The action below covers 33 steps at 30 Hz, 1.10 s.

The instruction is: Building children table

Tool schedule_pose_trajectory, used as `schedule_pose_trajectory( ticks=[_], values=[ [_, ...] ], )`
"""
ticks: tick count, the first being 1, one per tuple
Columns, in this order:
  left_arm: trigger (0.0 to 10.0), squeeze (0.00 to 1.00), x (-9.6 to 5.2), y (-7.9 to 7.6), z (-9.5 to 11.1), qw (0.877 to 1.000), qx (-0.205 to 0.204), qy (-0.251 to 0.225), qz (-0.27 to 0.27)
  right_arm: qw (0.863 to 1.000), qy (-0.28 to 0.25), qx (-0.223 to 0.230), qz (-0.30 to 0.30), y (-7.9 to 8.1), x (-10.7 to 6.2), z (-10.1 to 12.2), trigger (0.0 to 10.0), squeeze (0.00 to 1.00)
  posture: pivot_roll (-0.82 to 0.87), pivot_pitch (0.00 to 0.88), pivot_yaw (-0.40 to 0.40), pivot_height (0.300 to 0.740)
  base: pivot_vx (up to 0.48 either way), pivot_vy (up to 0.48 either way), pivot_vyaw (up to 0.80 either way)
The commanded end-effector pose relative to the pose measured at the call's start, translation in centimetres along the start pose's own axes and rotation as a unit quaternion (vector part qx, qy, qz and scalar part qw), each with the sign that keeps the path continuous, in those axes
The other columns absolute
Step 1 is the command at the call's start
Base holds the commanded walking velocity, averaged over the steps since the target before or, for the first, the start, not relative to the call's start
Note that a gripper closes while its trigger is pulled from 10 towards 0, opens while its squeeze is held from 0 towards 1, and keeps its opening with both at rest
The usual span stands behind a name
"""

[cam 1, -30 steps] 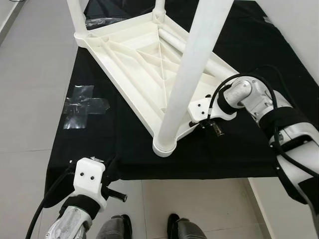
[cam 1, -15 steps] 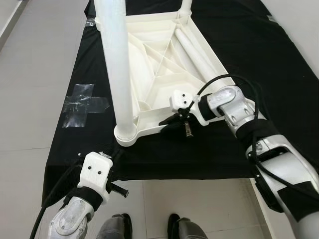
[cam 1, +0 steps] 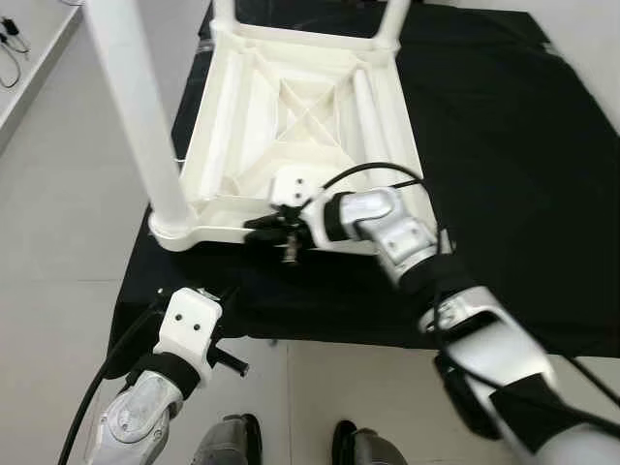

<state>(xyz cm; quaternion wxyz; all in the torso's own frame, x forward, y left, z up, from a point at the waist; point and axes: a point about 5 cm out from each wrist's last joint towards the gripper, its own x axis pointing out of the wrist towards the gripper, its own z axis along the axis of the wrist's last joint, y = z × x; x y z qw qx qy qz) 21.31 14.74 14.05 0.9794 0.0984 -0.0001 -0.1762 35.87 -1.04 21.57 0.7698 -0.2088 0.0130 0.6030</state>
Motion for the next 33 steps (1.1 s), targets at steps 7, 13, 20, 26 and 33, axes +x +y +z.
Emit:
schedule_pose_trajectory(
  ticks=[7, 13, 20, 26, 33],
  values=[
    [10.0, 0.00, -0.1, 0.0, -0.5, 1.000, 0.012, 0.005, 0.001, 0.999, 0.009, -0.013, -0.048, 0.1, -0.3, -0.5, 10.0, 0.91, 0.11, 0.172, -0.031, 0.740, 0.000, 0.000, 0.00],
    [10.0, 0.00, 0.2, 0.0, -0.5, 1.000, 0.011, 0.000, 0.000, 0.995, 0.054, -0.054, -0.068, -1.3, -3.8, -2.0, 10.0, 0.70, 0.09, 0.169, -0.031, 0.740, 0.000, 0.000, 0.00],
    [10.0, 0.00, 0.4, 0.0, -0.5, 1.000, 0.011, -0.002, 0.000, 0.997, 0.062, -0.046, 0.007, -0.3, -5.8, -2.4, 10.0, 0.00, 0.09, 0.168, -0.029, 0.740, 0.000, 0.000, 0.00],
    [10.0, 0.00, 0.5, 0.0, -0.4, 1.000, 0.010, -0.004, -0.001, 0.996, 0.047, -0.034, 0.062, 0.5, -6.7, -2.1, 10.0, 0.00, 0.08, 0.169, -0.030, 0.740, 0.000, 0.000, 0.00],
    [10.0, 0.00, 0.7, -0.1, -0.4, 1.000, 0.010, -0.006, 0.000, 0.995, 0.079, -0.023, 0.057, 0.4, -6.3, -2.8, 6.0, 0.00, 0.07, 0.176, -0.040, 0.740, 0.000, 0.000, 0.00]
  ],
)
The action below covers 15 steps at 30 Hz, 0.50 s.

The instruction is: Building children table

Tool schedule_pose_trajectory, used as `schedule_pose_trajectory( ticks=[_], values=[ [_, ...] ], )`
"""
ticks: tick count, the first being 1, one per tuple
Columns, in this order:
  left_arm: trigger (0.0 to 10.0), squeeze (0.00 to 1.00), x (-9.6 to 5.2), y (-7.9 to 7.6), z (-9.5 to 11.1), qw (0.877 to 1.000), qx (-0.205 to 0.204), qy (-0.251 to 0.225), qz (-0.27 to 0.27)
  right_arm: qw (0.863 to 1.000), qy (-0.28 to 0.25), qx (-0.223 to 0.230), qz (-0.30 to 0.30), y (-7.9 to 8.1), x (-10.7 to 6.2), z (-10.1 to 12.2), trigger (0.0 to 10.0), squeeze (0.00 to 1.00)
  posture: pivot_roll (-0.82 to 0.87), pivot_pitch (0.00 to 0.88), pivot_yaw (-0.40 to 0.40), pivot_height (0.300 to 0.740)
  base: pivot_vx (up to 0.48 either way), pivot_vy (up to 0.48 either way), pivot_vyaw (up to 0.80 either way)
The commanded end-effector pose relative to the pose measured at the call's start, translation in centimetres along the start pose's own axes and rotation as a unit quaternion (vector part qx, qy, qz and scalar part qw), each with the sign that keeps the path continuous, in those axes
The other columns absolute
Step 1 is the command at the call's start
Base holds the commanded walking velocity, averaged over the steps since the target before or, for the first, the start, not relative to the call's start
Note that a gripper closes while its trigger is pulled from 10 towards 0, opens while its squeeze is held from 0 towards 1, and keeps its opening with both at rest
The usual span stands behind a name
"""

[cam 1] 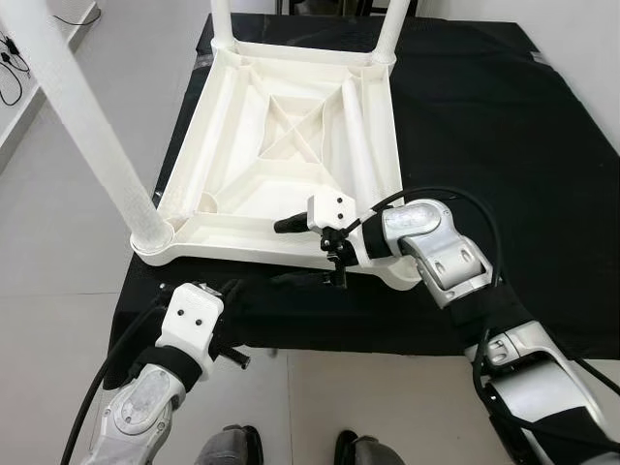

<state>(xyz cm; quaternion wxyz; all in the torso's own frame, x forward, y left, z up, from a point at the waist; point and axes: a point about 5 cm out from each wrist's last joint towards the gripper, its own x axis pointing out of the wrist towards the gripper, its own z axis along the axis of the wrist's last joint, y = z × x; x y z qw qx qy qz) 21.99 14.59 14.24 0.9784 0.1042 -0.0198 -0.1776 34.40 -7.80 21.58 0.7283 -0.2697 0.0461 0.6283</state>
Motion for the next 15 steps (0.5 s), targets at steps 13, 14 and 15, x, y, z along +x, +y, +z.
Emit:
schedule_pose_trajectory(
  ticks=[13, 14, 15],
  values=[
    [10.0, 0.00, -0.03, -0.39, -0.42, 1.000, -0.003, 0.008, -0.001, 0.997, 0.065, 0.040, -0.022, -0.15, 0.86, -1.65, 0.0, 0.00, 0.06, 0.183, -0.043, 0.740, 0.000, 0.000, 0.00],
    [10.0, 0.00, -0.03, -0.39, -0.42, 1.000, -0.003, 0.008, -0.001, 0.997, 0.065, 0.040, -0.022, -0.15, 0.86, -1.65, 0.0, 0.00, 0.06, 0.183, -0.043, 0.740, 0.000, 0.000, 0.00],
    [10.0, 0.00, -0.03, -0.41, -0.41, 1.000, -0.003, 0.008, -0.001, 0.997, 0.065, 0.035, -0.017, -0.15, 0.64, -1.68, 0.0, 0.00, 0.06, 0.183, -0.043, 0.740, 0.000, 0.000, 0.00]
  ],
)
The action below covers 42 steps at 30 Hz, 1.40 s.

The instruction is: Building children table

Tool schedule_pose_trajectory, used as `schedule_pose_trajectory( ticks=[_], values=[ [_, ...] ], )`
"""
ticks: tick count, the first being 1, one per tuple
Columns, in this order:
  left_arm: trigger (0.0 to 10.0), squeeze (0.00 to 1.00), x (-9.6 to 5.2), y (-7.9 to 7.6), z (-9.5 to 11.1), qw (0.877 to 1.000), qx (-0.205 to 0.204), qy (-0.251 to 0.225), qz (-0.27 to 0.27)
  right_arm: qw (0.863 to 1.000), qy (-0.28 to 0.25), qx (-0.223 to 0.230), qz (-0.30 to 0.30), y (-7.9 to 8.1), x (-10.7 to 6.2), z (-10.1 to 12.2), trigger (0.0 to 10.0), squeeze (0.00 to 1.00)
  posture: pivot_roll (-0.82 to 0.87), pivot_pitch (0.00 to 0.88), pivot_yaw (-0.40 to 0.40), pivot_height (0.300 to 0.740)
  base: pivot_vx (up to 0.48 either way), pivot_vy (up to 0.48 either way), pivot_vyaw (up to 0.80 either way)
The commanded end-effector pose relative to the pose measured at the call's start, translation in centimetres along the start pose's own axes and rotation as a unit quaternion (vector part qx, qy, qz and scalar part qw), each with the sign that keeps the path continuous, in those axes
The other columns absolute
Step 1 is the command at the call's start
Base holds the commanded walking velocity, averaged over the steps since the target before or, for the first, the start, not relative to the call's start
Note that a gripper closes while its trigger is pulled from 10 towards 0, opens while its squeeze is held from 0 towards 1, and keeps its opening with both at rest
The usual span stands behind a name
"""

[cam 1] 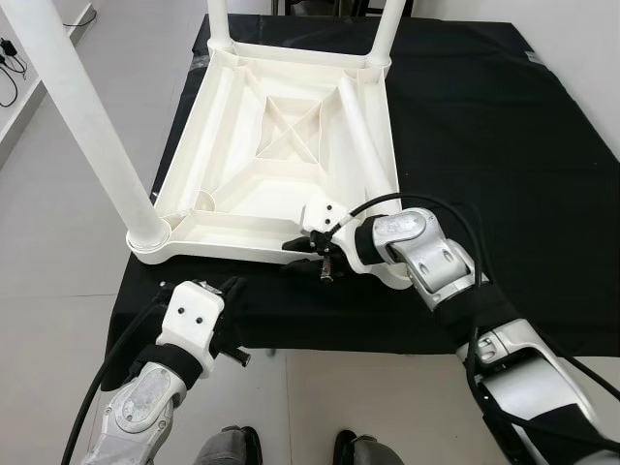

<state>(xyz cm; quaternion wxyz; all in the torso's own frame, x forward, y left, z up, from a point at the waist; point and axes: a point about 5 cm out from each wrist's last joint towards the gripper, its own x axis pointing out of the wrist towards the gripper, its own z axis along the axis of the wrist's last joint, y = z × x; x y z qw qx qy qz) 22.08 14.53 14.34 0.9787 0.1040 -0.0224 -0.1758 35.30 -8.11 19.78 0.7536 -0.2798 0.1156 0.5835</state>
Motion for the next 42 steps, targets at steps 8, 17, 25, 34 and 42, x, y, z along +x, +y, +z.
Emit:
schedule_pose_trajectory(
  ticks=[8, 17, 25, 34, 42],
  values=[
    [10.0, 0.00, -0.1, -0.4, -0.6, 1.000, -0.005, 0.010, -0.003, 0.996, 0.011, -0.057, 0.074, 0.3, -2.6, -0.8, 0.0, 0.00, 0.05, 0.180, -0.035, 0.740, 0.000, 0.000, 0.00],
    [10.0, 0.00, -0.3, -0.3, -0.7, 1.000, -0.003, 0.014, -0.006, 0.993, 0.058, -0.071, 0.075, -0.5, -4.6, -2.1, 0.0, 0.00, 0.07, 0.177, -0.016, 0.740, 0.000, 0.000, 0.00],
    [10.0, 0.00, -0.3, -0.2, -0.8, 1.000, 0.004, 0.017, -0.009, 0.994, 0.083, -0.061, -0.021, -2.3, -4.1, -2.3, 10.0, 0.00, 0.08, 0.171, -0.013, 0.740, 0.000, 0.000, 0.00],
    [10.0, 0.00, -0.2, -0.2, -0.7, 1.000, 0.005, 0.015, -0.007, 0.990, 0.095, -0.045, -0.099, -3.8, -3.8, -2.2, 10.0, 0.93, 0.08, 0.177, -0.017, 0.740, 0.000, 0.000, 0.00],
    [10.0, 0.00, 0.0, -0.2, -0.6, 1.000, 0.006, 0.012, -0.005, 0.998, 0.024, -0.038, -0.054, -3.3, -4.6, -1.1, 10.0, 1.00, 0.05, 0.180, -0.029, 0.740, 0.000, 0.000, 0.00]
  ],
)
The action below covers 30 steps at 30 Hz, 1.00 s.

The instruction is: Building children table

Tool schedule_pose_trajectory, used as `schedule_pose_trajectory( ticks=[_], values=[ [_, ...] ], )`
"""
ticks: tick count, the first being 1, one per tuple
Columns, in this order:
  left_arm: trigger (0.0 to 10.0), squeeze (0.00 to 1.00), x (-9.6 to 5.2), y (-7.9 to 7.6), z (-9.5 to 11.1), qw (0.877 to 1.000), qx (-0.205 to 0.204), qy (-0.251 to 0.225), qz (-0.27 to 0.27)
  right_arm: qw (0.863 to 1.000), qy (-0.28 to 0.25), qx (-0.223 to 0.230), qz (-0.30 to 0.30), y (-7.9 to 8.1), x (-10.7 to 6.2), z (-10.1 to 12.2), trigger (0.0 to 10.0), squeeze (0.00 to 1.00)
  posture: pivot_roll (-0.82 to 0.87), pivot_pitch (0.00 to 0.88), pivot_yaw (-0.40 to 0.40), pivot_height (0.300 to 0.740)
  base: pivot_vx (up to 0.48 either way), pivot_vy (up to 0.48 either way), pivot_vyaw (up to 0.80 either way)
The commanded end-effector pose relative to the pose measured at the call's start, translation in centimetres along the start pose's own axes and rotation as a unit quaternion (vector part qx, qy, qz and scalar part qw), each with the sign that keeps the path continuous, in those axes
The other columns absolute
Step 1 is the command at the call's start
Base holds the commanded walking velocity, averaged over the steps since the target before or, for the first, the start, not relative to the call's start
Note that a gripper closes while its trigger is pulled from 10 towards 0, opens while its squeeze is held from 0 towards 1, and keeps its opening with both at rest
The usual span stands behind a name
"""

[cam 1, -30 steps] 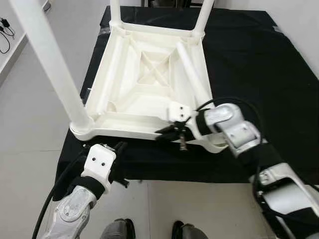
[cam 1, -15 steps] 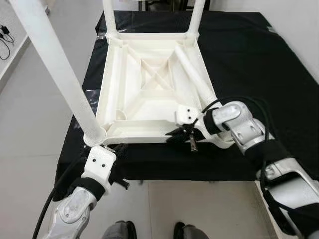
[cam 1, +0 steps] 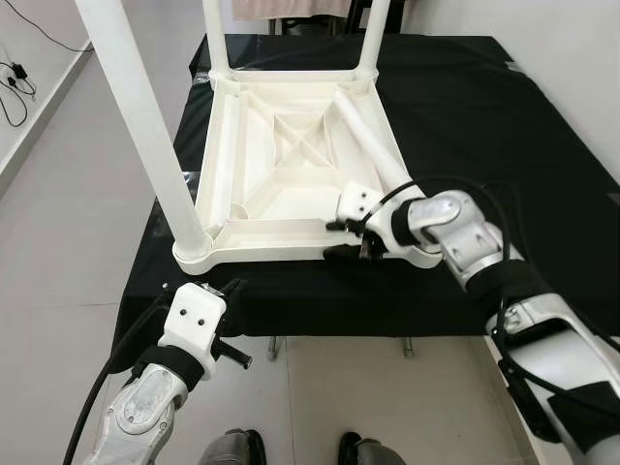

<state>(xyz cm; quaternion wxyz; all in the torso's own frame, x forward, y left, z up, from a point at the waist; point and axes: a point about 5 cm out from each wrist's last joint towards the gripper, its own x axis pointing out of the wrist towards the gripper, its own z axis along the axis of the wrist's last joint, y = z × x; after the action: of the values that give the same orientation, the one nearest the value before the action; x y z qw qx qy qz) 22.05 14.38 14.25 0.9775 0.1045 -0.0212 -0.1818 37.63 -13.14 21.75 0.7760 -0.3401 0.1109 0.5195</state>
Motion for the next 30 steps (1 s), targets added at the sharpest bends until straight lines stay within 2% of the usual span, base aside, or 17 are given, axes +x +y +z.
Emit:
schedule_pose_trajectory(
  ticks=[1, 6, 7, 12, 16, 18, 19, 21, 22, 23, 24, 25, 26, 28, 29, 30],
  values=[
    [10.0, 0.00, 0.0, -0.1, -0.6, 1.000, 0.006, 0.011, 0.001, 1.000, -0.024, -0.002, 0.014, 0.2, -0.2, 0.4, 10.0, 1.00, 0.05, 0.180, -0.029, 0.740, 0.000, 0.000, 0.00],
    [10.0, 0.00, 0.1, 0.0, -0.5, 1.000, 0.005, 0.010, 0.001, 0.997, -0.064, 0.000, 0.030, 0.6, -1.1, 0.9, 10.0, 1.00, 0.05, 0.177, -0.020, 0.740, 0.000, 0.000, 0.00],
    [10.0, 0.00, 0.4, 0.3, -0.3, 1.000, 0.007, 0.005, -0.001, 0.994, -0.106, 0.001, 0.030, 0.8, -2.5, 1.3, 10.0, 1.00, 0.04, 0.170, -0.011, 0.740, 0.000, 0.000, 0.00],
    [10.0, 0.00, 0.9, 0.7, 0.0, 1.000, 0.006, -0.003, 0.003, 0.990, -0.140, 0.012, 0.018, 0.9, -3.5, 1.5, 10.0, 1.00, 0.04, 0.165, -0.007, 0.740, 0.000, 0.000, 0.00],
    [10.0, 0.00, 1.5, 1.0, 0.3, 1.000, 0.009, -0.011, 0.004, 0.984, -0.174, 0.032, -0.021, 0.6, -4.4, 1.7, 10.0, 1.00, 0.03, 0.158, 0.000, 0.740, 0.000, 0.000, 0.00],
    [10.0, 0.00, 1.7, 1.1, 0.4, 1.000, 0.014, -0.013, 0.005, 0.973, -0.213, 0.063, -0.059, 0.6, -4.7, 2.0, 10.0, 1.00, 0.02, 0.148, 0.005, 0.740, 0.000, 0.000, 0.00],
    [10.0, 0.00, 1.7, 1.1, 0.4, 1.000, 0.014, -0.013, 0.005, 0.973, -0.213, 0.063, -0.059, 0.6, -4.7, 2.0, 10.0, 1.00, 0.02, 0.148, 0.005, 0.740, 0.000, 0.000, 0.00],
    [10.0, 0.00, 1.8, 1.2, 0.4, 1.000, 0.017, -0.014, 0.009, 0.962, -0.242, 0.089, -0.088, 0.9, -4.7, 2.1, 10.0, 1.00, 0.01, 0.144, 0.006, 0.740, 0.000, 0.000, 0.00],
    [10.0, 0.00, 1.8, 1.2, 0.4, 1.000, 0.017, -0.014, 0.009, 0.962, -0.242, 0.089, -0.088, 0.9, -4.7, 2.1, 10.0, 1.00, 0.01, 0.144, 0.006, 0.740, 0.000, 0.000, 0.00],
    [10.0, 0.00, 1.9, 1.3, 0.4, 1.000, 0.017, -0.015, 0.014, 0.951, -0.257, 0.121, -0.120, 1.0, -4.3, 1.9, 10.0, 0.56, 0.01, 0.142, 0.006, 0.740, 0.000, 0.000, 0.00],
    [10.0, 0.00, 2.0, 1.4, 0.4, 1.000, 0.017, -0.016, 0.017, 0.943, -0.264, 0.144, -0.141, 1.2, -4.0, 1.7, 10.0, 0.56, 0.01, 0.141, 0.007, 0.740, 0.000, 0.000, 0.00],
    [10.0, 0.00, 2.1, 1.5, 0.4, 1.000, 0.016, -0.017, 0.021, 0.932, -0.271, 0.167, -0.172, 1.3, -3.6, 1.4, 10.0, 0.00, 0.01, 0.140, 0.007, 0.740, 0.000, 0.000, 0.00],
    [10.0, 0.00, 2.1, 1.5, 0.4, 1.000, 0.016, -0.017, 0.021, 0.932, -0.271, 0.167, -0.172, 1.3, -3.6, 1.4, 10.0, 0.00, 0.01, 0.140, 0.007, 0.740, 0.000, 0.000, 0.00],
    [10.0, 0.00, 2.3, 1.7, 0.3, 0.999, 0.017, -0.019, 0.031, 0.907, -0.273, 0.217, -0.236, 1.8, -2.7, 0.6, 10.0, 0.00, 0.00, 0.133, 0.009, 0.740, 0.000, 0.000, 0.00],
    [10.0, 0.00, 2.3, 1.7, 0.3, 0.999, 0.017, -0.019, 0.031, 0.907, -0.273, 0.217, -0.236, 1.8, -2.7, 0.6, 10.0, 0.00, 0.00, 0.133, 0.009, 0.740, 0.000, 0.000, 0.00],
    [10.0, 0.00, 2.5, 1.8, 0.3, 0.999, 0.018, -0.020, 0.035, 0.896, -0.273, 0.235, -0.260, 2.0, -2.4, 0.3, 10.0, 0.00, 0.00, 0.133, 0.009, 0.740, 0.000, 0.000, 0.00]
  ],
)
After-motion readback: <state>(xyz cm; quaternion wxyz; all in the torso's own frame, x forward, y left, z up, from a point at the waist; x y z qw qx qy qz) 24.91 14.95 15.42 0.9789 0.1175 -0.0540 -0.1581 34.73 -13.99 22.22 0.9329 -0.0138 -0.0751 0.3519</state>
